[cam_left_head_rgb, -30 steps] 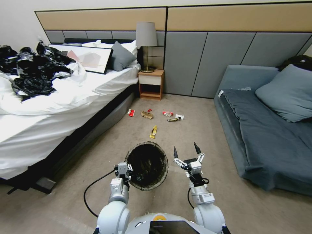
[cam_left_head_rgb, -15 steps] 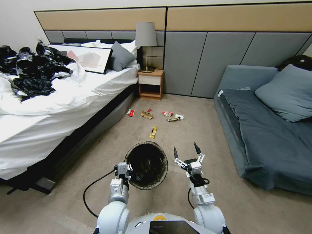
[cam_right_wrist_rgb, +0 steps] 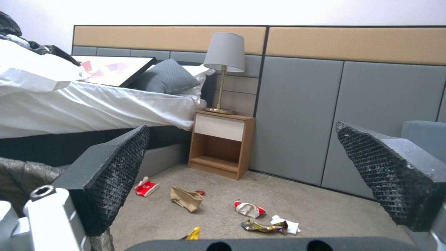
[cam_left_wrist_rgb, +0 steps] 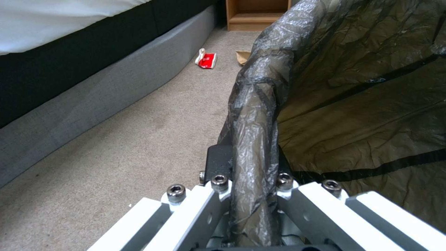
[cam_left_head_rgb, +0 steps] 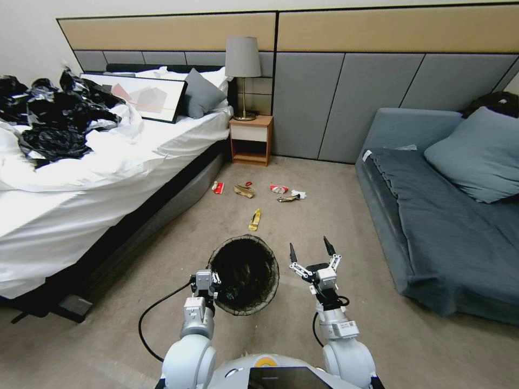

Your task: Pick up the trash bin, then pick up the garbage from the floor and place it into the trash bin.

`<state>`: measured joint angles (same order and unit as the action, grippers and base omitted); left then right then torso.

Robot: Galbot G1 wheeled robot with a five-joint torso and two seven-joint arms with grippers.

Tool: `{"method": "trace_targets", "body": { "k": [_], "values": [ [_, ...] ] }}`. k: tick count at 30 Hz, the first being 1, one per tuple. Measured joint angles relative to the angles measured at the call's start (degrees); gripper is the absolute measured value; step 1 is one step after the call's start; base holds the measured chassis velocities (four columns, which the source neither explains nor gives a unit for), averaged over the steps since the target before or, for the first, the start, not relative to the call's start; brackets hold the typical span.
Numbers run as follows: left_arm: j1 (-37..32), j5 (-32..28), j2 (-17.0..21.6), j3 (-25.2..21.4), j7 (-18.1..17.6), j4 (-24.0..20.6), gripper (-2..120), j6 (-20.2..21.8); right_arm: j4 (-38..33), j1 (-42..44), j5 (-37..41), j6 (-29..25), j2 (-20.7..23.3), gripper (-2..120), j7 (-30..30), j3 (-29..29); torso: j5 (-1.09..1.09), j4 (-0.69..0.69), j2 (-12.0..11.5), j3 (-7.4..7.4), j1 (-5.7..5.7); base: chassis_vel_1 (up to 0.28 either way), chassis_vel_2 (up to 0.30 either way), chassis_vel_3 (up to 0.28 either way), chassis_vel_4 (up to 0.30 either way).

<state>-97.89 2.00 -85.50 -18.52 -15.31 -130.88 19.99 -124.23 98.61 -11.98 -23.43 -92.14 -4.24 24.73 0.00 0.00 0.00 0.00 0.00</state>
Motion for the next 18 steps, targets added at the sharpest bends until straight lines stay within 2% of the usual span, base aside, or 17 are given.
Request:
{"method": "trace_targets", "body": {
  "k": [7,16,18],
  "values": [
    [-0.01,-0.02,0.1,0.01,-0.08,-0.1,1,-0.02,-0.01,0.08,0.03,-0.05,0.0,100,-0.02,0.02,-0.01,0.0,0.0,0.0,-0.01,-0.065,0.1,0.095,-0.091],
    [0.07,-0.05,0.05,0.01,-0.12,-0.06,1,-0.09,0.19,0.0,0.07,-0.11,0.0,100,-0.03,0.27,0.01,-0.01,0.0,0.0,-0.01,-0.228,0.222,0.219,-0.216],
    [0.1,-0.06,0.03,0.0,-0.12,0.1,1,-0.15,0.33,0.01,0.07,-0.13,0.0,100,-0.04,0.27,-0.04,0.02,0.0,-0.01,0.0,-0.264,0.237,0.27,-0.262]
  ]
}}
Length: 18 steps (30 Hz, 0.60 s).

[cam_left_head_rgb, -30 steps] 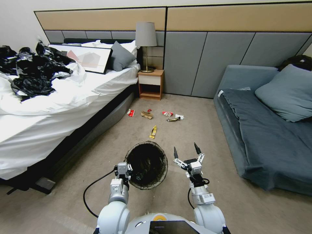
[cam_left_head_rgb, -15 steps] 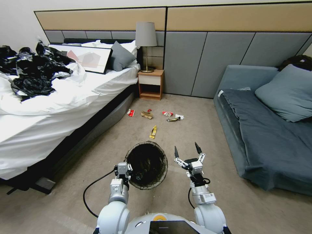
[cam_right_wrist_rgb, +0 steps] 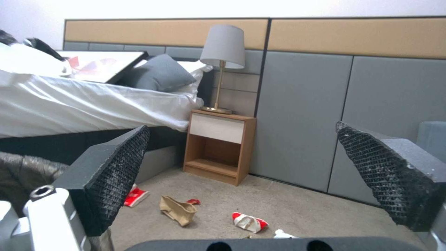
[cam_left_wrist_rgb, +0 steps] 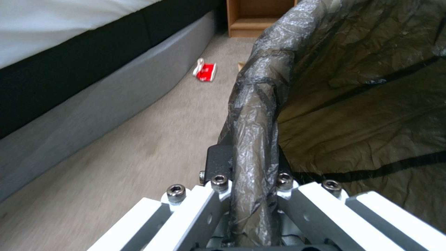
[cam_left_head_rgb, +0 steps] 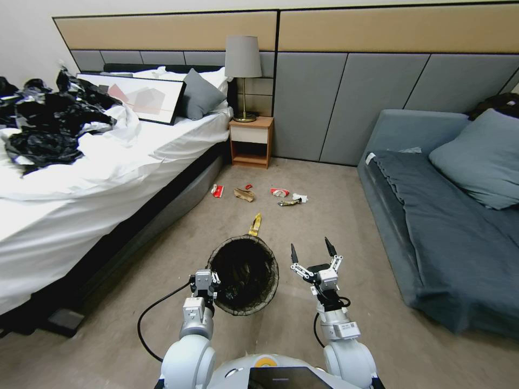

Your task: Pick up the trash bin, then pick up the garbage from the floor and place it into the trash bin.

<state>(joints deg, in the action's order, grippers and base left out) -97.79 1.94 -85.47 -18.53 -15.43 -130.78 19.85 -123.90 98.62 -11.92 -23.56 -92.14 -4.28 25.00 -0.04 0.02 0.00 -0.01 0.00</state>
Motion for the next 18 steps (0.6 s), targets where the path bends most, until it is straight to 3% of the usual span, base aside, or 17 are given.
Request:
{"method": "trace_targets", "body": {
  "k": [18],
  "values": [
    [0.09,-0.01,-0.12,-0.1,0.03,0.23,1,-0.12,0.37,-0.2,-0.19,0.04,0.0,100,0.1,0.09,0.05,-0.02,0.0,0.0,0.0,-0.324,0.319,0.324,-0.321]
  ]
}}
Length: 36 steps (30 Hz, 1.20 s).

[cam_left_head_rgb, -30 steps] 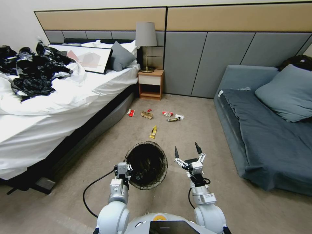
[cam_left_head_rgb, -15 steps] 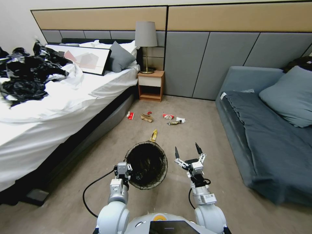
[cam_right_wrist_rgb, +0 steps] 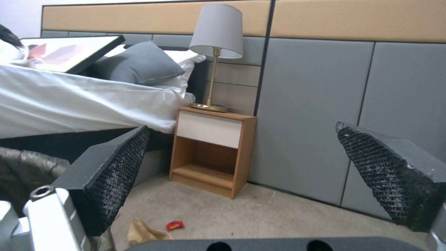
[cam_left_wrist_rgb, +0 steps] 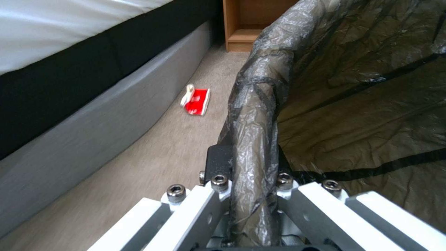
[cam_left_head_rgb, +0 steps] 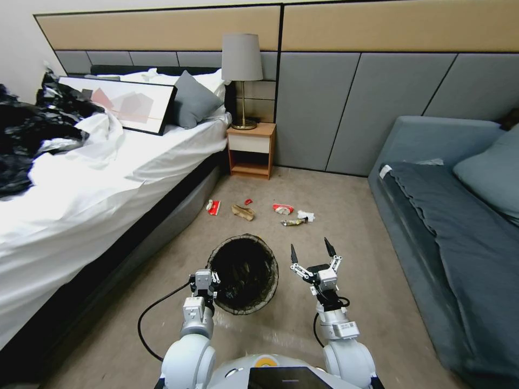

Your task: Pick up the trash bin, then pick up the garbage from the floor and place it into the trash bin.

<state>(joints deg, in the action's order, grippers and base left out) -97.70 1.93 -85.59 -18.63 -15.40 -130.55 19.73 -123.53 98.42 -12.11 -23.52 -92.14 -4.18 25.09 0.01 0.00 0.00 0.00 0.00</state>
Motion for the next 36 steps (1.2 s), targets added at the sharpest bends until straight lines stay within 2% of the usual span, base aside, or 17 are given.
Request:
{"method": "trace_targets", "body": {
  "k": [11,16,36],
  "values": [
    [0.01,0.07,-0.12,-0.02,0.0,0.11,1,-0.08,0.52,-0.33,0.0,-0.87,0.0,100,-0.4,0.03,0.01,0.0,0.0,0.0,0.0,-0.31,0.321,0.314,-0.311],
    [0.12,0.13,-0.19,0.02,-0.02,0.3,1,-0.12,0.7,-0.56,0.1,-1.36,0.0,100,-0.85,0.05,0.0,0.01,0.0,-0.01,0.03,-0.214,0.182,0.197,-0.181],
    [0.14,0.2,-0.23,0.07,-0.01,0.37,1,-0.12,0.8,-0.52,0.06,-1.46,0.0,100,-1.64,-0.05,-0.01,0.01,0.0,0.01,-0.01,0.021,-0.009,-0.02,0.012]
  ]
}}
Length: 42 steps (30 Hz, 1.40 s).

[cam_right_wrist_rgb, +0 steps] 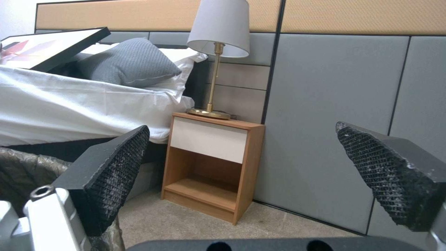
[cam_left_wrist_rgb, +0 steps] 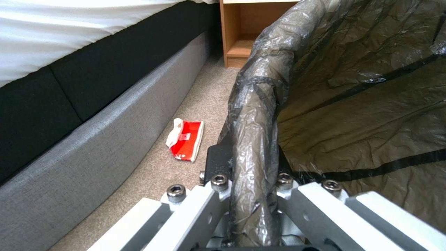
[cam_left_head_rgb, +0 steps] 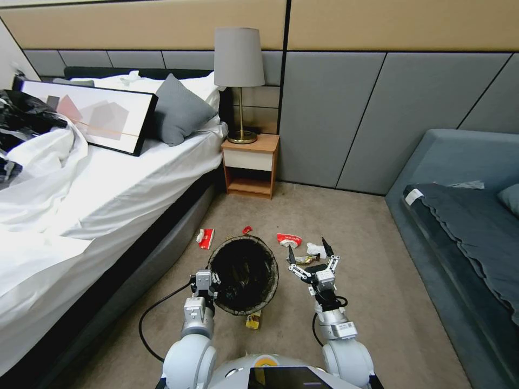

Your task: Pick up the trash bin, then pick up the garbage from the floor and place it into the trash bin.

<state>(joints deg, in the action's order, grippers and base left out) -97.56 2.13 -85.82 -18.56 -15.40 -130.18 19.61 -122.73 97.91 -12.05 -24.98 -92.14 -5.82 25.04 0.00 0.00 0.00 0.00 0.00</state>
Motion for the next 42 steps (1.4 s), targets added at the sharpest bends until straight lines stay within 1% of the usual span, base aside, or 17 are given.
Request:
{"method": "trace_targets", "body": {
  "k": [9,14,24,30,32,33,36,37,39,40,41,42],
  "values": [
    [-0.02,-0.05,0.04,-0.17,0.01,-0.64,1,0.0,-0.15,0.06,0.56,0.17,0.0,100,0.22,-0.28,0.0,0.0,0.0,0.0,0.0,0.0,0.0,0.0,0.0],
    [0.33,-0.98,0.42,-1.43,0.02,-1.66,1,0.22,-0.69,-0.67,3.31,2.21,0.0,100,1.52,-0.32,0.0,0.0,0.0,0.0,0.0,0.0,0.0,0.0,0.0],
    [0.88,-1.62,0.45,-2.17,0.06,-2.7,1,0.88,-0.84,-1.31,3.55,3.28,0.04,100,2.37,0.22,0.0,0.0,0.0,0.0,0.0,0.0,0.0,0.0,0.0],
    [1.16,-2.03,0.49,-2.83,0.09,-3.53,1,1.23,-0.71,-1.89,5.47,6.3,1.27,100,4.86,-0.23,0.0,0.0,0.0,0.0,0.01,0.0,0.0,0.0,0.0],
    [1.34,-2.28,0.62,-3.13,0.1,-3.82,1,1.38,-0.55,-2.47,7.48,9.24,2.71,100,6.8,-0.56,0.0,0.0,0.0,0.0,0.0,0.0,0.0,0.0,0.0],
    [1.34,-2.28,0.62,-3.13,0.1,-3.82,1,1.38,-0.55,-2.47,7.48,9.24,2.71,100,6.8,-0.56,0.0,0.0,0.0,0.0,0.0,0.0,0.0,0.0,0.0],
    [1.74,-2.51,0.84,-3.56,0.14,-3.88,1,1.54,-0.71,-3.45,15.64,18.33,7.19,100,11.99,-2.49,0.0,0.0,0.0,0.0,0.01,0.0,0.0,0.0,0.0],
    [1.74,-2.51,0.84,-3.56,0.14,-3.88,1,1.54,-0.71,-3.45,15.64,18.33,7.19,100,11.99,-2.49,0.0,0.0,0.0,0.0,0.01,0.0,0.0,0.0,0.0],
    [2.08,-2.7,0.92,-3.94,0.19,-3.88,1,1.6,-0.8,-4.52,21.11,25.87,11.42,100,14.73,-3.93,0.01,0.0,0.0,0.0,0.01,0.0,0.0,0.0,0.0],
    [2.22,-2.75,0.9,-4.12,0.2,-3.87,1,1.62,-0.57,-5.07,22.67,28.3,12.81,100,15.63,-4.4,0.01,0.0,0.0,0.0,0.01,0.0,0.0,0.0,0.0],
    [2.22,-2.75,0.9,-4.12,0.2,-3.87,1,1.62,-0.57,-5.07,22.67,28.3,12.81,100,15.63,-4.4,0.01,0.0,0.0,0.0,0.01,0.0,0.0,0.0,0.0],
    [2.39,-2.82,0.89,-4.3,0.2,-3.82,1,1.65,0.01,-5.69,23.63,30.31,14.06,100,16.39,-4.81,0.0,-0.01,0.0,0.0,0.01,0.0,0.0,0.0,0.0]
  ]
}}
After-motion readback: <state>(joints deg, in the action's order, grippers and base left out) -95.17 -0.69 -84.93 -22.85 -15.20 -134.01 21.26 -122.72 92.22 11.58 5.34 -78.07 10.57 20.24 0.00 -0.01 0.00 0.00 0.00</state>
